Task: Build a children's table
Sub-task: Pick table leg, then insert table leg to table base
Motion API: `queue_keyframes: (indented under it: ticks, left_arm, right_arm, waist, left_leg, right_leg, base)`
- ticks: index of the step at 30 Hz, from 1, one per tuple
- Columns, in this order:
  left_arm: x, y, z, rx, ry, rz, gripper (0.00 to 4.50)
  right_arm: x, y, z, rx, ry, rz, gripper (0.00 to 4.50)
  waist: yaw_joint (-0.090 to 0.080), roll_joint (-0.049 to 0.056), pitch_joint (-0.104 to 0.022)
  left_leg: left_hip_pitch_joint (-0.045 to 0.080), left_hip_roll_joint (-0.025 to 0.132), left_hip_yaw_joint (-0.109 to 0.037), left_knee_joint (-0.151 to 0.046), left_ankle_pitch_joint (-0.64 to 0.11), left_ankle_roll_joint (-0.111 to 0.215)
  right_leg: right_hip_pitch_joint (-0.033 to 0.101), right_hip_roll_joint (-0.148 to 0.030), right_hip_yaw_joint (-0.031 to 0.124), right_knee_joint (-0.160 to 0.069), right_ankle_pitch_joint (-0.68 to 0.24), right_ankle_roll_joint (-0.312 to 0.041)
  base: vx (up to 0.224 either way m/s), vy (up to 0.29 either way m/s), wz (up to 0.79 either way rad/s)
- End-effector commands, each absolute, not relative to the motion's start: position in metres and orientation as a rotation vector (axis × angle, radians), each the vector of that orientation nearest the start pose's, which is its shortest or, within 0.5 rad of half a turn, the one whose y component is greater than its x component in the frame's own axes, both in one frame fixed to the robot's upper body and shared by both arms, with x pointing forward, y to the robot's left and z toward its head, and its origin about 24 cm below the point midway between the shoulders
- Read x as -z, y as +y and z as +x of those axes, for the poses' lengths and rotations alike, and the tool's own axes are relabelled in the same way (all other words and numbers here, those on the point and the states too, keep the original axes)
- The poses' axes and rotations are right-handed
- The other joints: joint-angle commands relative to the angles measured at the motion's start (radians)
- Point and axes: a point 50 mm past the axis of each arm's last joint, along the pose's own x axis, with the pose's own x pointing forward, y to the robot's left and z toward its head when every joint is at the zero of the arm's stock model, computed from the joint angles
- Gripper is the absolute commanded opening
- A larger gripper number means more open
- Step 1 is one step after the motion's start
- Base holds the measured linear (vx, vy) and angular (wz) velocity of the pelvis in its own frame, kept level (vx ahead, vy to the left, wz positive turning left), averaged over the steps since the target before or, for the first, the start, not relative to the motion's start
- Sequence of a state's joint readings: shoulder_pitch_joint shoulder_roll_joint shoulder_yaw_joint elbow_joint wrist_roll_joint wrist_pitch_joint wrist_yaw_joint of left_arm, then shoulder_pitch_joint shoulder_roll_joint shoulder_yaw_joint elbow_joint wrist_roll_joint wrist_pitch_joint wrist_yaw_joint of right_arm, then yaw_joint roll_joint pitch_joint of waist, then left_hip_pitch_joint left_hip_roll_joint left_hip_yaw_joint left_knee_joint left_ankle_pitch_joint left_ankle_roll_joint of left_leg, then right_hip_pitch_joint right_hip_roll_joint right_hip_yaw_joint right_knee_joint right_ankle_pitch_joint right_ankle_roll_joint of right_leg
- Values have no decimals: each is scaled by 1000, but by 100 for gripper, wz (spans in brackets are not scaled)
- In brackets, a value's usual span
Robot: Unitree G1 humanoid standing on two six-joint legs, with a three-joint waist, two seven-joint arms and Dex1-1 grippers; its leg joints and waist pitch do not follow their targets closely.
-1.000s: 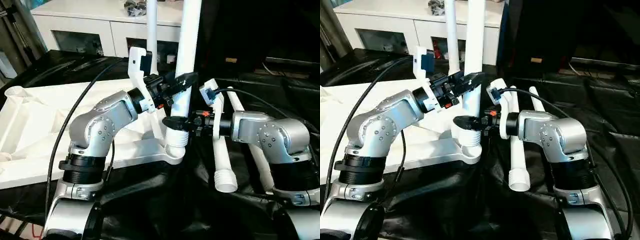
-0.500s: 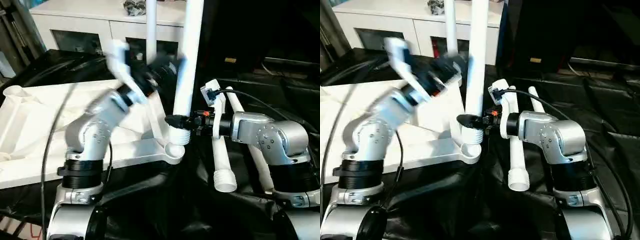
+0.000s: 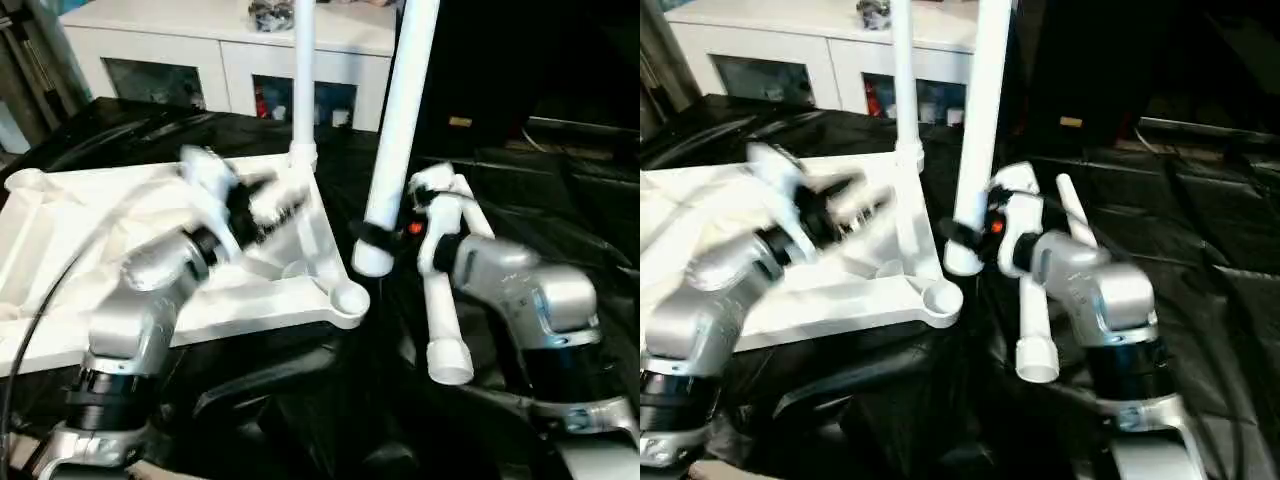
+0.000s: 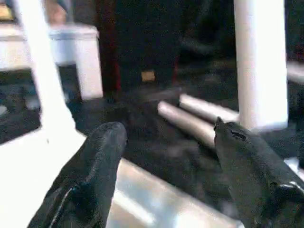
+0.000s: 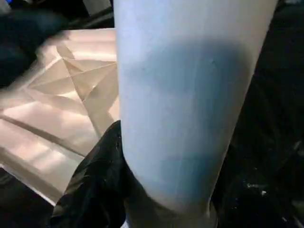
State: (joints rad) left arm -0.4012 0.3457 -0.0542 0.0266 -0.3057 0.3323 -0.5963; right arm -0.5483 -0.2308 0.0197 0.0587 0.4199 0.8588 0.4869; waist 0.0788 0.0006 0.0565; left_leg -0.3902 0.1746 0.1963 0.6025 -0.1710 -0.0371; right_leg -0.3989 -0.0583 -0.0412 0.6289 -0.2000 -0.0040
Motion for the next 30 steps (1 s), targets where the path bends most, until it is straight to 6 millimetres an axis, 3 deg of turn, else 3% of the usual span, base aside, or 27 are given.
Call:
queue_keyframes:
  ticks: [1,4,9,10,17,19,20,23,24,28,30]
  left_arm:
    - [-114,145,309,751,34,136,340]
    - [-95,149,303,819,103,290,340]
    - [-81,150,295,904,186,325,340]
    - [-77,151,293,920,206,333,340]
    - [-60,149,281,1041,304,376,340]
    - [-59,149,279,1056,314,381,340]
    - [-56,149,277,1083,343,384,340]
    - [-49,153,278,1077,385,436,340]
    - [-46,156,281,1074,403,454,312]
    - [-46,161,284,1087,423,437,284]
    - [-47,163,284,1098,435,437,261]
  right_arm:
    - [-119,-120,323,-703,355,185,193]
    - [-120,-120,328,-646,255,129,193]
    - [-108,-122,328,-609,231,45,191]
    - [-105,-123,327,-605,255,40,191]
    - [-94,-121,318,-705,295,74,191]
    - [-93,-121,317,-715,295,70,191]
    - [-93,-119,315,-741,304,65,191]
    - [-92,-118,314,-760,313,58,191]
    - [-92,-116,314,-775,314,54,191]
    - [-94,-114,313,-802,309,51,191]
    - [-95,-114,313,-809,308,50,191]
  waist:
    - [-4,-1,-70]
    - [-11,-1,-70]
    - [-20,2,-69]
    - [-19,10,-68]
    - [-21,-2,-67]
    - [-20,-1,-67]
    - [-21,-7,-66]
    - [-21,-5,-64]
    - [-21,-3,-65]
    - [-21,-1,-64]
    - [-22,-7,-65]
  left_leg:
    - [30,52,-28,-69,-175,-45]
    - [28,52,-27,-70,-170,-49]
    - [28,50,-25,-70,-176,-49]
    - [29,49,-26,-70,-189,-46]
    - [27,51,-25,-70,-201,-31]
    - [29,53,-27,-71,-201,-31]
    - [29,53,-26,-72,-203,-30]
    - [29,53,-26,-71,-210,-27]
    - [30,53,-26,-71,-210,-28]
    - [32,53,-26,-72,-222,-35]
    - [31,53,-26,-72,-222,-36]
  right_leg:
    - [38,-74,48,-79,-181,-136]
    - [35,-75,48,-78,-177,-134]
    - [37,-73,48,-74,-152,-161]
    - [36,-75,49,-75,-162,-166]
    - [38,-75,51,-79,-179,-167]
    - [37,-76,50,-78,-184,-171]
    - [37,-77,49,-78,-190,-175]
    - [35,-76,51,-81,-217,-167]
    - [34,-77,51,-81,-223,-162]
    - [33,-79,51,-83,-240,-166]
    - [34,-79,51,-83,-237,-168]
  base:
    - [0,0,0]
    - [0,0,0]
    - [0,0,0]
    - [0,0,0]
    - [0,0,0]
    - [0,0,0]
    - [0,0,0]
    - [0,0,0]
    - [0,0,0]
    - [0,0,0]
    - [0,0,0]
